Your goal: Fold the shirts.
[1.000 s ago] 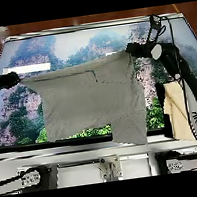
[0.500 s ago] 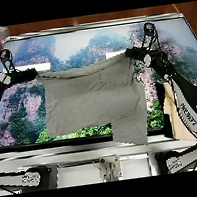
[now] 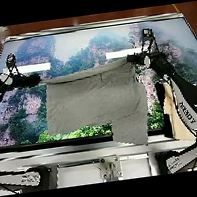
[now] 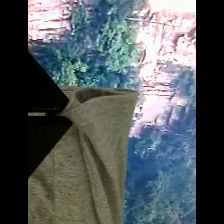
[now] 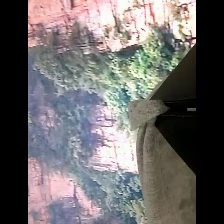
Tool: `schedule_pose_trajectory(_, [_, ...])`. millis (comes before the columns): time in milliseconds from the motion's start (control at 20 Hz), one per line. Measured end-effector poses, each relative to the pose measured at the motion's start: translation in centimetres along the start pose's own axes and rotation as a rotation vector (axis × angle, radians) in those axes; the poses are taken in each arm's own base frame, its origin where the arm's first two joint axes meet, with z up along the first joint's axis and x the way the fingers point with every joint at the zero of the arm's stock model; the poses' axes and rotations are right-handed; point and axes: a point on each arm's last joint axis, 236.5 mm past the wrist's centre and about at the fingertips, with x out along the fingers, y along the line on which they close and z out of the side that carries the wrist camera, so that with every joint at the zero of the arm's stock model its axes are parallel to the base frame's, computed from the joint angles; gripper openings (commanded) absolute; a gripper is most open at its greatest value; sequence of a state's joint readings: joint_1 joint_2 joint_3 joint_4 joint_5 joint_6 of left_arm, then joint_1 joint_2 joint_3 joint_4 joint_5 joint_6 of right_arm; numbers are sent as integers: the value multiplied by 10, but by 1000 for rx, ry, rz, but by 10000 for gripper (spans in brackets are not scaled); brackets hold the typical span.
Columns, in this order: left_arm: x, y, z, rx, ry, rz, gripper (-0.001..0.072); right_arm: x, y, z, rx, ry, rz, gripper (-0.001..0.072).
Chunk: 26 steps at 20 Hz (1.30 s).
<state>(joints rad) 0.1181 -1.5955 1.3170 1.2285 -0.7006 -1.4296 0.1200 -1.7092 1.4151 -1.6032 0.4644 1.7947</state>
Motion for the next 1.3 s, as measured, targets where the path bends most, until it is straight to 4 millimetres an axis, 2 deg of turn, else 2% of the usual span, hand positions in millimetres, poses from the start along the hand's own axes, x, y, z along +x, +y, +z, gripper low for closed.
schedule_pose_trajectory(250, [-2,3,-41,-63,174,-8,37,-3,-5,-42,27,179,-17,69])
schedule_pose_trajectory(500, [-6,1,-86,-111,367,-18,37,-16,-13,-87,27,376,-52,69])
schedule_pose_trajectory(700, [-5,1,-117,-146,495,-18,37,-26,-18,-109,20,477,-77,69])
schedule_pose_trajectory(950, [-8,13,-126,-186,540,-9,37,-32,-40,-115,-13,511,-165,69])
schedule_pose_trajectory(1200, [-6,20,-128,-208,548,-5,38,-29,-47,-119,0,518,-197,74])
schedule_pose_trajectory(1250, [-5,20,-129,-212,552,-6,52,-29,-47,-122,8,527,-200,124])
schedule_pose_trajectory(1300, [-3,20,-131,-217,556,-10,151,-28,-46,-123,14,531,-198,325])
